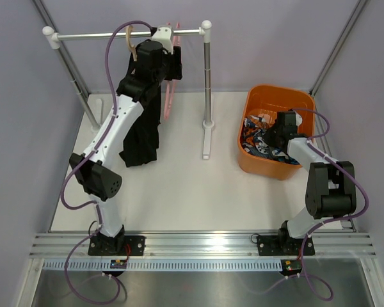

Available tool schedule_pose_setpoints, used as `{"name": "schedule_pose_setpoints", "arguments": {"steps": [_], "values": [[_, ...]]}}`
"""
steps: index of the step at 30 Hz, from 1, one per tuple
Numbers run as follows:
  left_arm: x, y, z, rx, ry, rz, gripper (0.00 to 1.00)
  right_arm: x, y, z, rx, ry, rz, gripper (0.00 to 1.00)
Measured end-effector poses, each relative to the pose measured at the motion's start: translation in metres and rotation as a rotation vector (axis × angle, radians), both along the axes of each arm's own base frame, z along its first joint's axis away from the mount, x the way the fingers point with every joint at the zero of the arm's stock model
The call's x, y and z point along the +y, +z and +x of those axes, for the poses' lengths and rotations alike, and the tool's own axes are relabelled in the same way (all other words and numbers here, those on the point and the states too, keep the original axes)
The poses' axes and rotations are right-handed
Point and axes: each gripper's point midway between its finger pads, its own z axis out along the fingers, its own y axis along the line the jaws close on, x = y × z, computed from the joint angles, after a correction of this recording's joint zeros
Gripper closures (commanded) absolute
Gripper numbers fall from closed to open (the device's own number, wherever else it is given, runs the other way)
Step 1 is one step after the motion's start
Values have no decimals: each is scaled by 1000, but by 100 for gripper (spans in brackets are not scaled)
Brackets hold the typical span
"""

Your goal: Remove the shorts from the hanger

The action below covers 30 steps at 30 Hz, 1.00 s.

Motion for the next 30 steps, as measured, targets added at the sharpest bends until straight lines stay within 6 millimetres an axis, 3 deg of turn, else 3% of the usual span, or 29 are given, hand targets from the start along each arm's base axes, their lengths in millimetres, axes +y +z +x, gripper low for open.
{"name": "schedule_pose_setpoints", "arguments": {"steps": [3, 11, 14, 17, 21, 30], "values": [[5, 14, -12, -24, -9, -1, 36, 0, 0, 0, 0, 1, 0, 72], [29, 89, -61, -178, -11, -51, 32, 0, 1, 0, 4, 6, -7, 46], [44, 104, -83, -208, 15, -62, 32, -1, 6, 2, -2, 8, -10, 36], [62, 104, -99, -206, 72, -54, 32, -1, 14, 4, -12, 9, -11, 29], [81, 86, -111, -179, 139, -26, 34, -1, 27, 4, -27, 9, -10, 22], [94, 63, -99, -116, 231, 37, 39, -1, 75, 4, -106, 14, -17, 16]]}}
